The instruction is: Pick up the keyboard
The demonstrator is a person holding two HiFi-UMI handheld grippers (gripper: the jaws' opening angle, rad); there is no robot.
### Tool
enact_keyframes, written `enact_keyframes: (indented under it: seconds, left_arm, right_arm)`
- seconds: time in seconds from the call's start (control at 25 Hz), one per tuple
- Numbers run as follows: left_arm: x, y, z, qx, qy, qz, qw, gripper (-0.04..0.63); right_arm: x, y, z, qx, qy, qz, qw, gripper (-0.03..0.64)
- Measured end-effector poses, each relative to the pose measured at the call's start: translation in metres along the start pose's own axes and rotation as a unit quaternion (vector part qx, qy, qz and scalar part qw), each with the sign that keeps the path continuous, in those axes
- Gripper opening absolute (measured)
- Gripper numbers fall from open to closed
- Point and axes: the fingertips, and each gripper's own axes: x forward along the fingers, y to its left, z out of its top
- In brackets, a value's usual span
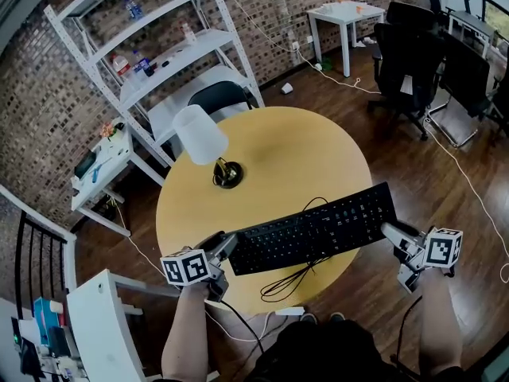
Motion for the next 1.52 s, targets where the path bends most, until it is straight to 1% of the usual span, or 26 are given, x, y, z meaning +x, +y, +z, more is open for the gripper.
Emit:
enact_keyframes:
  seconds: [0.2, 0.32, 0.4, 0.48, 0.6, 0.72, 0.76, 0.88, 0.96, 1.0, 1.12, 1.16, 1.28, 1.36, 1.48, 1.52]
  left_arm:
    - [-0.021, -0.022, 0.037, 0.020, -0.023, -0.007, 0.9995, 0.218]
    - [-0.035, -0.032, 0.063, 0.035, -0.039, -0.010, 0.9986, 0.218]
    - [-0.043, -0.040, 0.078, 0.045, -0.052, -0.008, 0.9976, 0.218]
    - [-0.050, -0.047, 0.090, 0.053, -0.066, -0.006, 0.9964, 0.218]
    - [-0.060, -0.050, 0.108, 0.051, -0.082, -0.004, 0.9953, 0.218]
    - [-0.070, -0.048, 0.122, 0.044, -0.090, -0.005, 0.9950, 0.218]
    - [-0.072, -0.048, 0.125, 0.044, -0.092, -0.005, 0.9947, 0.218]
    - [-0.077, -0.049, 0.129, 0.050, -0.098, -0.003, 0.9939, 0.218]
    - [-0.079, -0.050, 0.130, 0.052, -0.101, 0.000, 0.9935, 0.218]
    - [-0.079, -0.051, 0.130, 0.052, -0.103, 0.000, 0.9934, 0.218]
    - [-0.078, -0.052, 0.127, 0.049, -0.103, 0.000, 0.9934, 0.216]
    - [-0.078, -0.052, 0.127, 0.047, -0.104, 0.000, 0.9934, 0.216]
    - [-0.077, -0.050, 0.123, 0.041, -0.105, -0.002, 0.9936, 0.215]
    - [-0.077, -0.050, 0.124, 0.043, -0.108, 0.000, 0.9932, 0.215]
    - [-0.079, -0.050, 0.127, 0.050, -0.114, 0.005, 0.9922, 0.215]
    - [-0.079, -0.050, 0.128, 0.052, -0.115, 0.005, 0.9921, 0.215]
  right_arm:
    - [-0.009, 0.031, 0.024, 0.004, -0.023, 0.009, 1.000, 0.127]
    - [-0.010, 0.052, 0.043, -0.028, -0.030, 0.014, 0.999, 0.127]
    - [-0.013, 0.060, 0.049, -0.027, -0.040, 0.017, 0.999, 0.127]
    - [-0.017, 0.068, 0.058, -0.047, -0.045, 0.021, 0.998, 0.127]
    - [-0.012, 0.086, 0.075, -0.067, -0.052, 0.028, 0.996, 0.127]
    - [-0.004, 0.101, 0.089, -0.059, -0.057, 0.028, 0.996, 0.127]
    - [-0.003, 0.104, 0.091, -0.055, -0.058, 0.030, 0.996, 0.127]
    - [-0.004, 0.109, 0.094, -0.063, -0.059, 0.034, 0.996, 0.127]
    - [-0.004, 0.110, 0.095, -0.078, -0.059, 0.034, 0.995, 0.127]
    - [-0.005, 0.109, 0.095, -0.076, -0.061, 0.034, 0.995, 0.127]
    - [-0.004, 0.105, 0.088, -0.028, -0.069, 0.037, 0.997, 0.129]
    - [-0.004, 0.105, 0.088, -0.030, -0.069, 0.037, 0.996, 0.129]
    - [-0.003, 0.108, 0.093, -0.074, -0.063, 0.040, 0.994, 0.127]
    - [-0.003, 0.108, 0.093, -0.073, -0.065, 0.043, 0.994, 0.129]
    - [-0.004, 0.104, 0.089, -0.040, -0.069, 0.042, 0.996, 0.129]
    - [-0.003, 0.103, 0.089, -0.049, -0.068, 0.041, 0.996, 0.129]
